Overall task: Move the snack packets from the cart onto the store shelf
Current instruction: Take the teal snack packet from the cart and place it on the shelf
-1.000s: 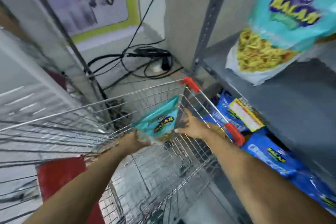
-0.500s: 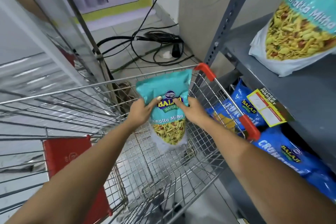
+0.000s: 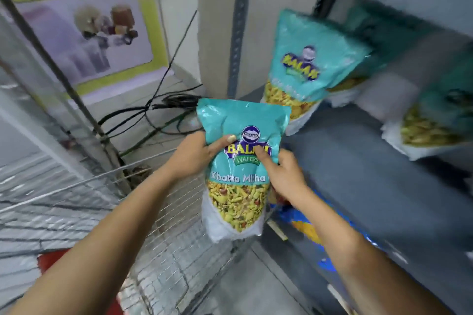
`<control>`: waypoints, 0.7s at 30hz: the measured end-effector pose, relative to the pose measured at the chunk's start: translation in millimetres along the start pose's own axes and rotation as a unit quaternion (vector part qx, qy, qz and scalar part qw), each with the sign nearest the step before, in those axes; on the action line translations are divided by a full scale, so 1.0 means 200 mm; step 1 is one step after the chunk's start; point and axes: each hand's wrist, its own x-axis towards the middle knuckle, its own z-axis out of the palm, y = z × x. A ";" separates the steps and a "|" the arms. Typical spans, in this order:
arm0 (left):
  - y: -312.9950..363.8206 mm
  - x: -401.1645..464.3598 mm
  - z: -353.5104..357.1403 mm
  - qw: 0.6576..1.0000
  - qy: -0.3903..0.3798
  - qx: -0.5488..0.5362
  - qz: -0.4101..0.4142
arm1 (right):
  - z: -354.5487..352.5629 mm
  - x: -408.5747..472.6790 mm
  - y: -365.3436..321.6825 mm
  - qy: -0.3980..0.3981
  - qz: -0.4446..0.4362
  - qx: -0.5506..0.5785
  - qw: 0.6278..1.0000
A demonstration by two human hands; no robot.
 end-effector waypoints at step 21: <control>0.79 0.89 0.92 0.980 -0.085 -0.069 0.168 | -1.02 -0.02 0.14 0.401 -0.004 -0.056 0.914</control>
